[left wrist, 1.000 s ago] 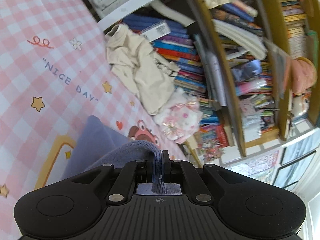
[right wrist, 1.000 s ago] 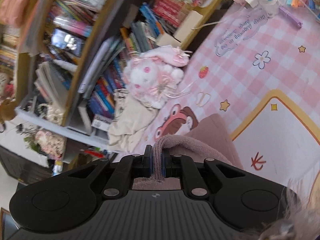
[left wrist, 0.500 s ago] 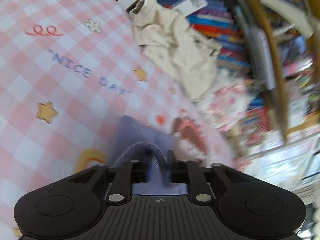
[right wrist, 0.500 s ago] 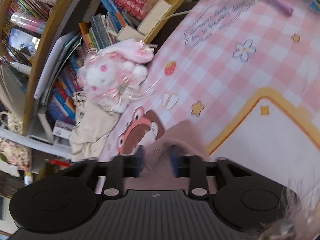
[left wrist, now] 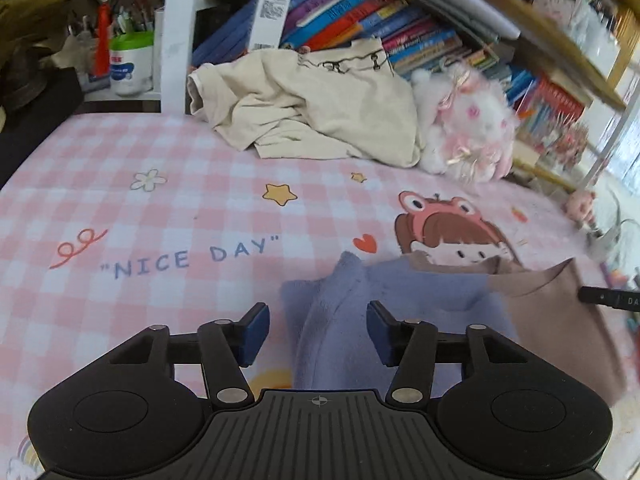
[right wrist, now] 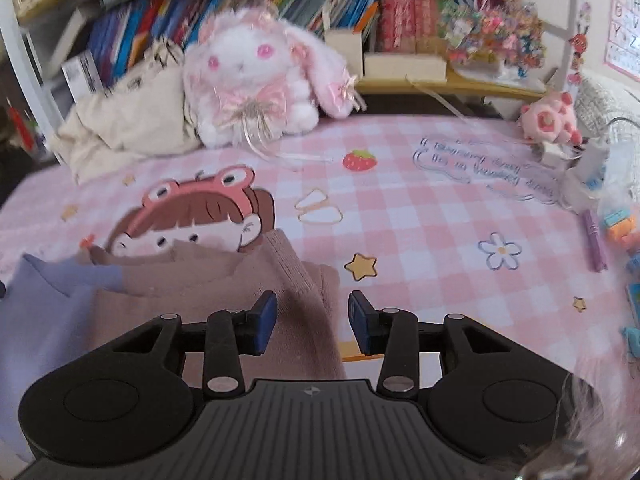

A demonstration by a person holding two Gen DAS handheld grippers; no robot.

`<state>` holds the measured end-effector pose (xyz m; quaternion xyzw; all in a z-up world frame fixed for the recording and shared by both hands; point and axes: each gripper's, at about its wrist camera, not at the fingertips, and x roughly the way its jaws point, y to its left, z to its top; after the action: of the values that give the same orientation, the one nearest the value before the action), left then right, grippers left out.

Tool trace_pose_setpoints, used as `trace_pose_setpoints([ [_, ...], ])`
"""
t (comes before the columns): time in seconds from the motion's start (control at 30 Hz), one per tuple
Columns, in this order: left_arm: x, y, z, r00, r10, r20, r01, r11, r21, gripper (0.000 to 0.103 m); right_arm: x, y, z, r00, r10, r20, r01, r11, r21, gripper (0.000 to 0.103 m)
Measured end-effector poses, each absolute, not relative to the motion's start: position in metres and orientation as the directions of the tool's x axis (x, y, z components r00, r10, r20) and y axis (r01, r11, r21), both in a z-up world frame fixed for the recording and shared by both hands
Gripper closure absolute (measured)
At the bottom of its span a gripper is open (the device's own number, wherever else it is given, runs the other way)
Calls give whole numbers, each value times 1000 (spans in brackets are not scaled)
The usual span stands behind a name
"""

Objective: Fold clothes
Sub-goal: 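Press the folded sweater flat with both grippers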

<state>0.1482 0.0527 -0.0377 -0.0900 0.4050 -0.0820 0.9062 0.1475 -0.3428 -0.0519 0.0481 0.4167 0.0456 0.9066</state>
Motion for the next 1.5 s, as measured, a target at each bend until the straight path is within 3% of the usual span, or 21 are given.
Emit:
trace_pose_setpoints([
  [0.03,152,50,-41,647,-226,-728,85,971,-225,64,151,-342,-54,639,133,-758,-49,990,133,80],
  [0.07,156,47,-44,635,-231,-737,96,971,-221,81,154,-342,-57,629,147,-764,-56,988,144,89],
  [0.1,157,43,-46,628,-214,-748,111,976,-186,90,155,-342,-58,622,162,-766,-58,985,161,95],
  [0.17,153,39,-41,635,-184,-750,118,983,-141,99,153,-347,-54,638,167,-752,-20,979,201,96],
  [0.3,140,56,-33,669,-207,-714,47,970,-237,99,146,-370,-55,657,183,-731,100,940,325,96],
  [0.37,147,62,-50,624,-216,-751,26,966,-256,99,151,-372,-67,623,177,-762,122,940,318,96],
  [0.5,153,68,-61,631,-229,-741,-4,955,-298,97,156,-366,-75,621,161,-767,110,951,289,93],
  [0.57,152,67,-59,630,-217,-746,6,962,-274,87,157,-363,-72,613,134,-778,109,962,252,85],
  [0.6,151,66,-57,631,-210,-747,18,966,-257,85,155,-362,-68,614,110,-782,109,969,221,73],
  [0.67,144,66,-50,645,-193,-740,21,972,-235,79,148,-359,-59,628,83,-774,95,979,182,69],
  [0.93,105,66,-30,682,-215,-698,13,959,-283,77,99,-333,-33,654,90,-751,-16,994,105,66],
  [1.13,84,50,-22,692,-202,-694,38,969,-244,71,68,-307,-33,621,112,-776,-82,994,79,65],
  [1.5,58,5,-24,677,-193,-711,54,976,-213,65,46,-299,-36,581,188,-792,-152,981,121,61],
])
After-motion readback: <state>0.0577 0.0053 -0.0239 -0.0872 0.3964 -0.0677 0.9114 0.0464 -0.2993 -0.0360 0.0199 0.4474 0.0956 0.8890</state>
